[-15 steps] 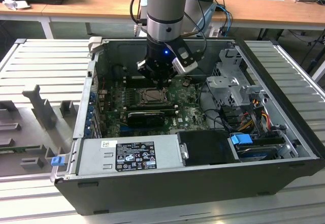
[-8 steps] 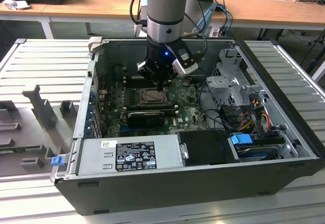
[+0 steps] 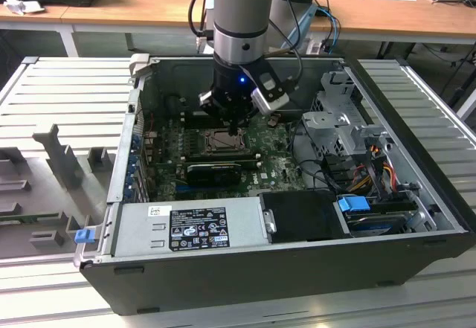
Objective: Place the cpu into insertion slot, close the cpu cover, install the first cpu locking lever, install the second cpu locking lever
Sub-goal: 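Install the second cpu locking lever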
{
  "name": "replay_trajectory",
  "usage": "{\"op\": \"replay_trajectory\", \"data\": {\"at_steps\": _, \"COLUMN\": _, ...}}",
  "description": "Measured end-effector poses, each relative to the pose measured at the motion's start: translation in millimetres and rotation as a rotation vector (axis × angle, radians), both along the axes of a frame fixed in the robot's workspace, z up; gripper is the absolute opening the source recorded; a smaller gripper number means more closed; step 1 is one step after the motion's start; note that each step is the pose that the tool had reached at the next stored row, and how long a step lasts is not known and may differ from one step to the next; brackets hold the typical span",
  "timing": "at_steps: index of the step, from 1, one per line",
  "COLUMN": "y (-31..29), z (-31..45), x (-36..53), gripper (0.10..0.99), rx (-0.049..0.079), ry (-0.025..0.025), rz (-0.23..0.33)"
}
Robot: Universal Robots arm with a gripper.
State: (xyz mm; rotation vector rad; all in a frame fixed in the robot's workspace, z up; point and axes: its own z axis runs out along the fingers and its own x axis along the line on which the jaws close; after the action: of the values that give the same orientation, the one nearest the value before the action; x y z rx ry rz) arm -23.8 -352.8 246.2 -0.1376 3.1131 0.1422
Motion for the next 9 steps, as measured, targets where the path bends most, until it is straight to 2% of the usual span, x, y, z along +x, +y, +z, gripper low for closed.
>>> {"op": "replay_trajectory", "data": {"at_steps": 9, "y": -6.5, "z": -0.1, "x": -0.7, "gripper": 0.106, "rx": 0.000, "ry": 0.0000, "rz": 0.000}}
